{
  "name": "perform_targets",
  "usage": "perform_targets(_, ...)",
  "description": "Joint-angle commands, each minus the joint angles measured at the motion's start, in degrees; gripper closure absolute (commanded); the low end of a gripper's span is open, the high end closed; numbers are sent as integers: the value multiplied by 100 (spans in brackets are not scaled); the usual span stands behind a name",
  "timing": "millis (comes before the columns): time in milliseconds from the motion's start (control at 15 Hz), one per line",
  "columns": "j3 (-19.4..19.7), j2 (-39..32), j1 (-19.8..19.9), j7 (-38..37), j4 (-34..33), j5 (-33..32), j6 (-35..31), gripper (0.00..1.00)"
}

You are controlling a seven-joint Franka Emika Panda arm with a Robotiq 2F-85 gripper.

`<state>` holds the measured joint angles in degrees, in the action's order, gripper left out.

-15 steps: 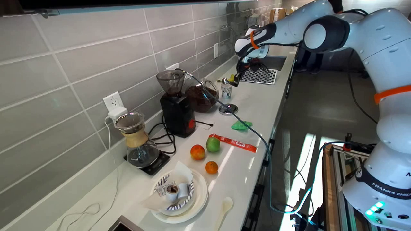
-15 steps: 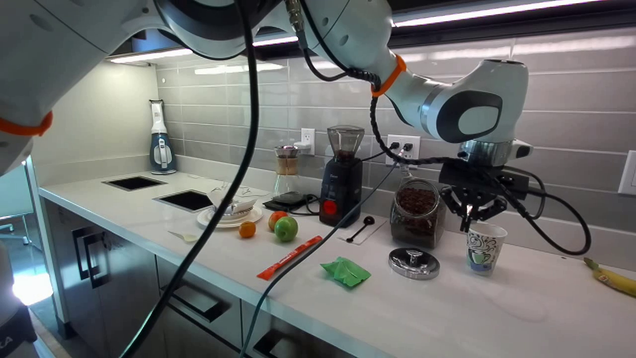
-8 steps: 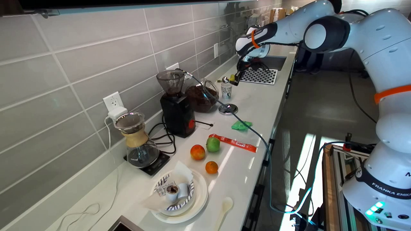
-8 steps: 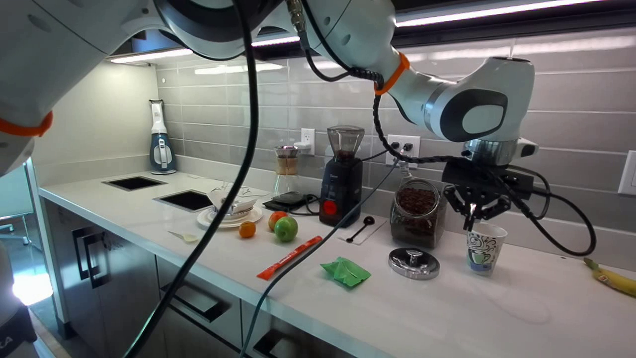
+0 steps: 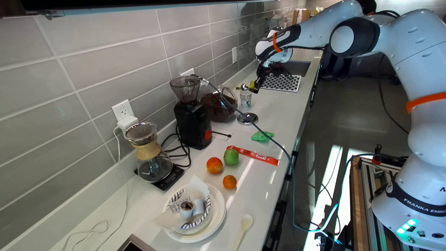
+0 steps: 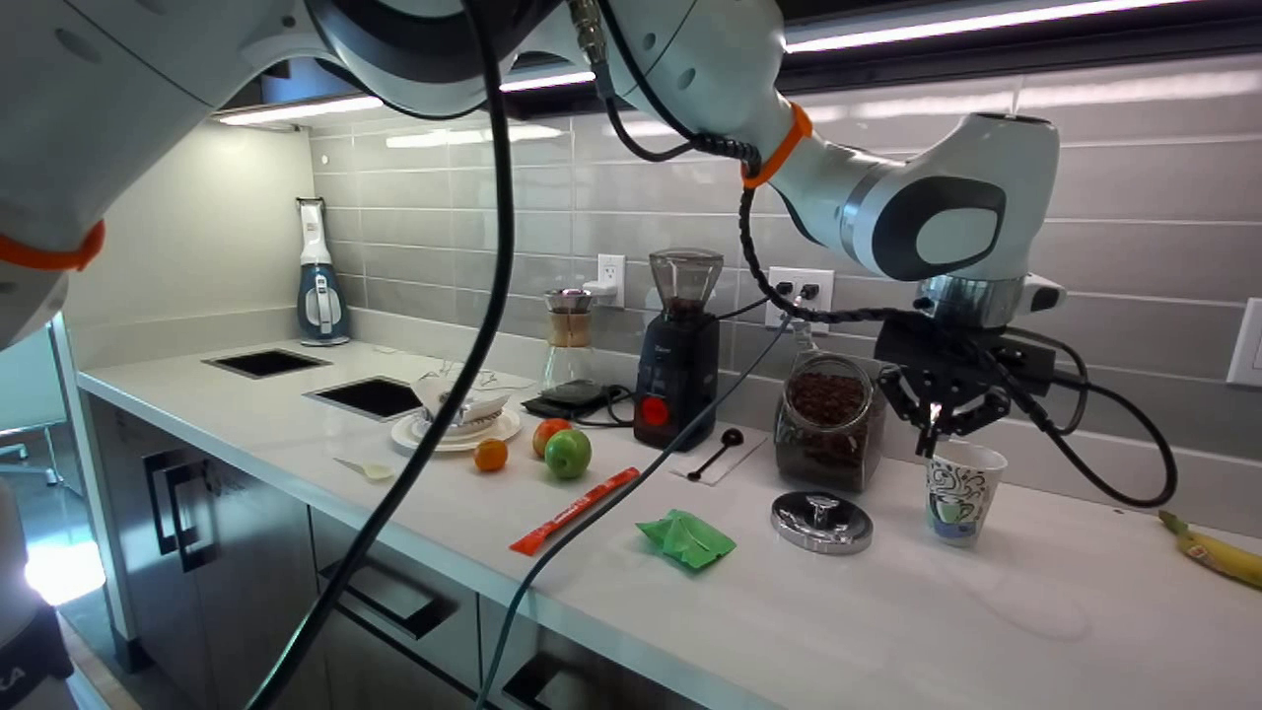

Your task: Transfer a spoonful of contents from the container into the cup

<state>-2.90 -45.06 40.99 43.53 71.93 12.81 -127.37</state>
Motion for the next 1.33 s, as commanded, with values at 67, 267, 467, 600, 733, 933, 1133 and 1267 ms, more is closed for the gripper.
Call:
perform_targets(67, -62, -49, 110, -54, -186, 125, 492, 99)
perform_targets(267, -81, -59, 186, -76, -283, 181, 668, 99)
perform_targets(467, -117, -74, 281, -73, -368, 277, 658, 99)
perform_targets(600, -162, -97, 365, -48, -438, 379, 723, 99)
perform_targets(733, -236, -164, 479, -51, -578, 549, 933, 99)
perform_targets(933, -305, -228, 598, -69, -737, 718, 1244, 99)
perform_targets(1133, -340, -320, 667, -105, -903, 803, 1433, 99)
perform_targets(1267, -365, -384, 693, -116, -998, 823, 1519, 99)
